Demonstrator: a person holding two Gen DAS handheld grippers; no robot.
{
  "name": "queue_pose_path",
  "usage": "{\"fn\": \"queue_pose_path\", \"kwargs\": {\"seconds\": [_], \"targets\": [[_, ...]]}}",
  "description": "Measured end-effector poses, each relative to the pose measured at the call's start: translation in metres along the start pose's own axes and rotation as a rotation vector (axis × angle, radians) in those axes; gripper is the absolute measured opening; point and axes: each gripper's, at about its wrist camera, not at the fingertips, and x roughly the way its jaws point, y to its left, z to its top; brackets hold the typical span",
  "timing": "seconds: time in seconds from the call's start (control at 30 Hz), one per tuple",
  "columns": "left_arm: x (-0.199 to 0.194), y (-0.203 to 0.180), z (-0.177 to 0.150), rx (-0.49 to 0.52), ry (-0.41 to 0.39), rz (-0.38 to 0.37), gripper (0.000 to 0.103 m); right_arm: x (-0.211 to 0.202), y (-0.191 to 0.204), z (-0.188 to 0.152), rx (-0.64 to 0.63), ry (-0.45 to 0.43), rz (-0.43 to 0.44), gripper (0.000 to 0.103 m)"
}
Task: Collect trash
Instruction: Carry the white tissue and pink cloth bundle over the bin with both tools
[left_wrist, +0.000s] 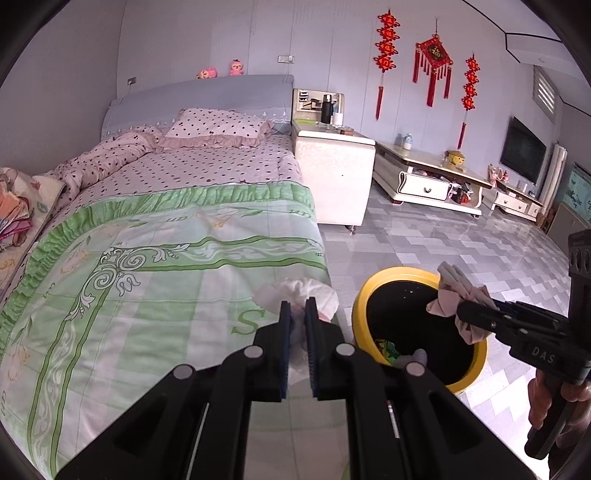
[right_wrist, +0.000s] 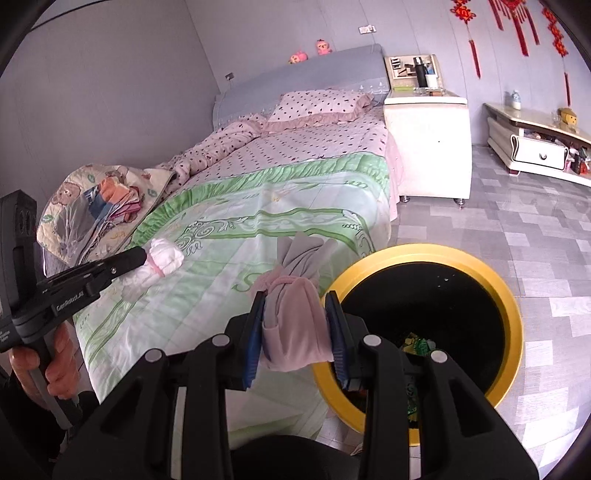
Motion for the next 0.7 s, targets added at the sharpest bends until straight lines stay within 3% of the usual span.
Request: {"fn": "queue_pose_path", "kwargs": {"seconds": [0.3, 0.57, 0.7], "targets": [[0.017, -0.046, 0.011, 0.069, -0.007, -0.028, 0.007, -0.026, -0.065, 0.017, 0.062, -0.045, -0.068, 0.031], [0.048, -0.082, 0.017, 0.11, 0.004, -0.058, 0.008, -0.019, -0.104, 0.022, 0.11, -0.036, -0.118, 0.031], [0.074, -0.095, 0.016, 0.093, 0.048, -0.099, 0.008, -0.008, -0.118, 0.024, 0.133, -0.015, -0.142, 0.031]]}}
